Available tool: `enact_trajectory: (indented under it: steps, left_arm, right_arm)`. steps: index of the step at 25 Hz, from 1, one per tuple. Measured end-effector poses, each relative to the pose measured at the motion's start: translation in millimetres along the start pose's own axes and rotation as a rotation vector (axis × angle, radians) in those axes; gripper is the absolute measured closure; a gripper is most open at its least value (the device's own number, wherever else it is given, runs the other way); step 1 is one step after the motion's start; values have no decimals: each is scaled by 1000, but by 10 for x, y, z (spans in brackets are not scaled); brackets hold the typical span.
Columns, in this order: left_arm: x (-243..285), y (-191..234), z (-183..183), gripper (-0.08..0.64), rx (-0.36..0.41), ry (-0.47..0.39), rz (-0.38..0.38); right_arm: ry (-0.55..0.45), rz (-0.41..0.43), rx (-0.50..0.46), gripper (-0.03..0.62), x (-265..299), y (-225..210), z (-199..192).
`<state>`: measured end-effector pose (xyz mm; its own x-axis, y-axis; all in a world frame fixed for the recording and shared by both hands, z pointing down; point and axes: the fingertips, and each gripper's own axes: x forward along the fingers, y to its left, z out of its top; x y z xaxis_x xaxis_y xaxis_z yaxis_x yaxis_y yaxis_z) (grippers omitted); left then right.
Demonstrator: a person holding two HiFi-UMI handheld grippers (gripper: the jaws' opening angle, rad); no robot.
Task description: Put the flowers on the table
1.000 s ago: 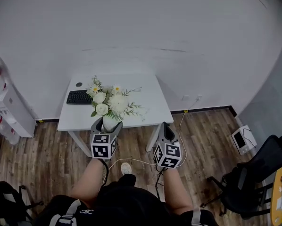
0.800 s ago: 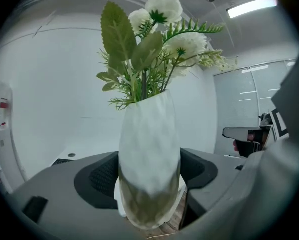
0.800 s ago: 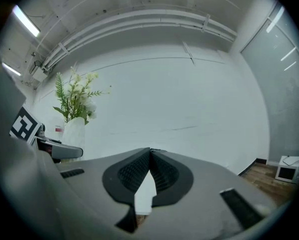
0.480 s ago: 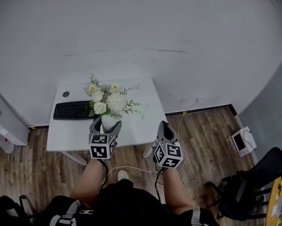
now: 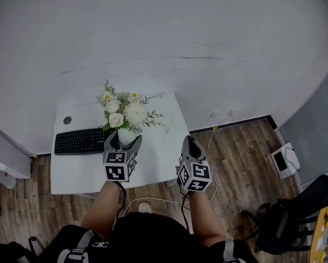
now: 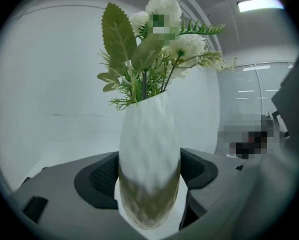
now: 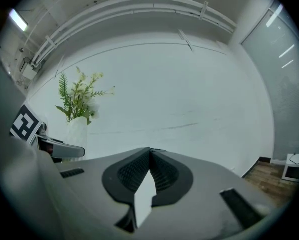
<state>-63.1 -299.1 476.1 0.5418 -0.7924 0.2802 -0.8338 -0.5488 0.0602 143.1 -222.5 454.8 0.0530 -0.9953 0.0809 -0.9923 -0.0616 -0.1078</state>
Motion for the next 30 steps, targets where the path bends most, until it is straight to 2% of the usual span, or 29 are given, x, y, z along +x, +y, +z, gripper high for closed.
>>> enact_trajectory:
  steps: [5,14,20,30]
  left_arm:
    - [366,70,132,189,-2,3,-27]
    - [766,-46,199,189,26,14,-60]
    - [1095,-33,202,189,4,14,-27]
    - [1964,-436,195,189,-27,33,-27]
  right_arm:
    - [13,-13,3,588,284,-25,11]
    - [33,-38,18,588,553,-246,-30]
    - [38,-3,13,588,891,-372,-43]
    - [70,68,23,588,1508,-847,-67]
